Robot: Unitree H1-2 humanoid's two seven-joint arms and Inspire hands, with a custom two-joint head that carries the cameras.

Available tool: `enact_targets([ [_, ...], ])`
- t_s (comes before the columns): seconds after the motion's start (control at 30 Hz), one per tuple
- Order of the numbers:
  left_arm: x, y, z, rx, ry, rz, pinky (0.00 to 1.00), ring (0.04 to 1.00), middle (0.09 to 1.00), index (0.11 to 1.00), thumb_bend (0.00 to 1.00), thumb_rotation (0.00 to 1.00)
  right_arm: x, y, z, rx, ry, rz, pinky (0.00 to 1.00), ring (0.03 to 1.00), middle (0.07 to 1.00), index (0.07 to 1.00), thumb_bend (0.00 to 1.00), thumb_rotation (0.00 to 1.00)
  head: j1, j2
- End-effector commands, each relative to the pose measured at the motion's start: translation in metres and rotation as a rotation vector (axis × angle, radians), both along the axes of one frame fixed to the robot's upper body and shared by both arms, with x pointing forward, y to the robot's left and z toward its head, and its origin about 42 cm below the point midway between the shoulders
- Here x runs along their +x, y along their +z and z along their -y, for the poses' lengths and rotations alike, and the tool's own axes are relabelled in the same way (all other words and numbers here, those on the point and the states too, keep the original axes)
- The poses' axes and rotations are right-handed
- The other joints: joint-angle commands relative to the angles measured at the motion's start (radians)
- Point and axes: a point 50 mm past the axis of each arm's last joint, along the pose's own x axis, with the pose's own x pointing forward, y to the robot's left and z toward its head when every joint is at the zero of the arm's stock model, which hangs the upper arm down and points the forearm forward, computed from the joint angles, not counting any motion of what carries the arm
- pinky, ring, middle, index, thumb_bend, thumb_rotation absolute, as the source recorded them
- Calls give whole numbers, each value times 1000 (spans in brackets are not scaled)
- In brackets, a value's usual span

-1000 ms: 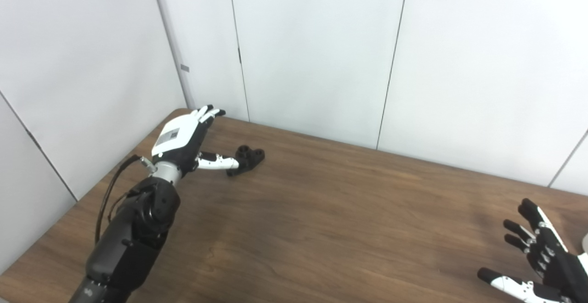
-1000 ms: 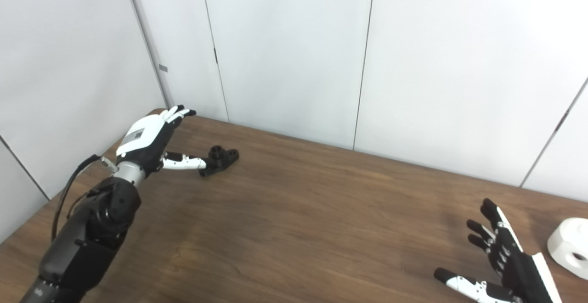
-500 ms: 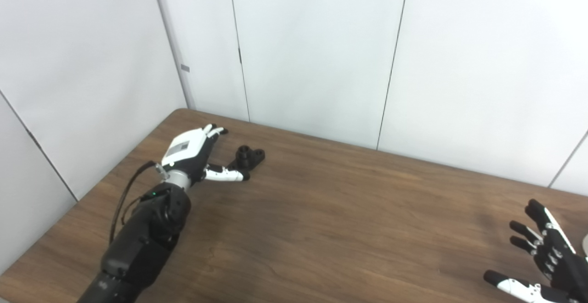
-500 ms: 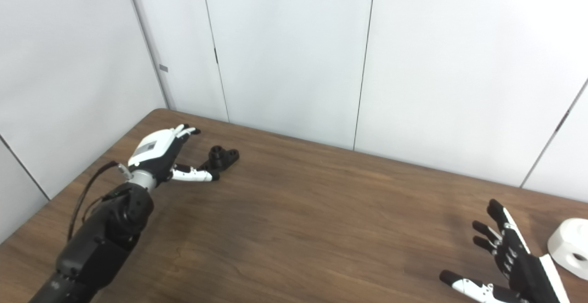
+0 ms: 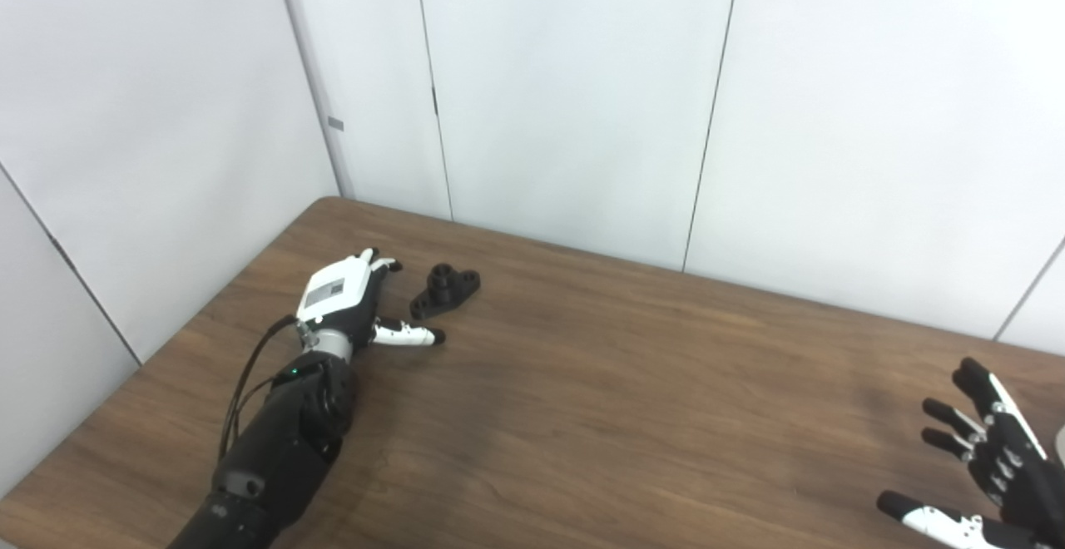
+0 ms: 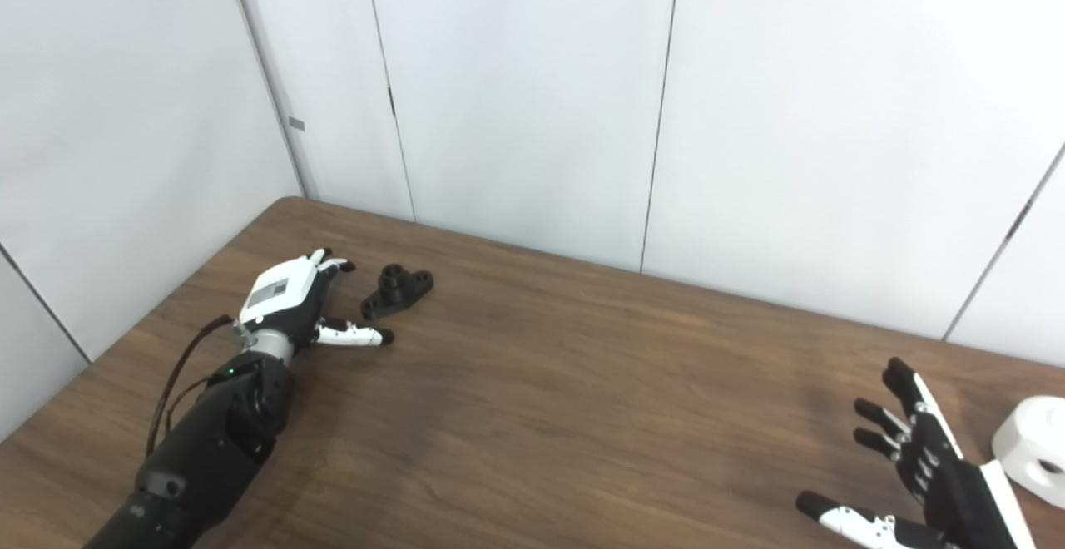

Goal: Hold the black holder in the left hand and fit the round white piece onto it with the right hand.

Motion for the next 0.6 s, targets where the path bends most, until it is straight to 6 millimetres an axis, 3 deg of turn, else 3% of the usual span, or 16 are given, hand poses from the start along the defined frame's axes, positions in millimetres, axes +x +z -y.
enact_targets([
  [0.0, 13, 19, -2, 29, 8, 86, 928, 1000, 1000, 845, 897, 352, 1, 18, 0, 0, 17, 63, 811, 875, 976, 983, 616, 0, -1, 5],
  [0.27, 16, 11, 1, 1, 21, 89, 924, 1000, 1000, 832, 875, 371, 1, 19, -1, 5, 22, 63, 824, 887, 980, 983, 609, 0, -5, 10],
  [0.57, 19, 9, 10, -223, 39, 128, 842, 983, 965, 788, 846, 330, -1, 21, -4, 0, 10, 55, 800, 864, 962, 962, 630, 0, -9, 15],
])
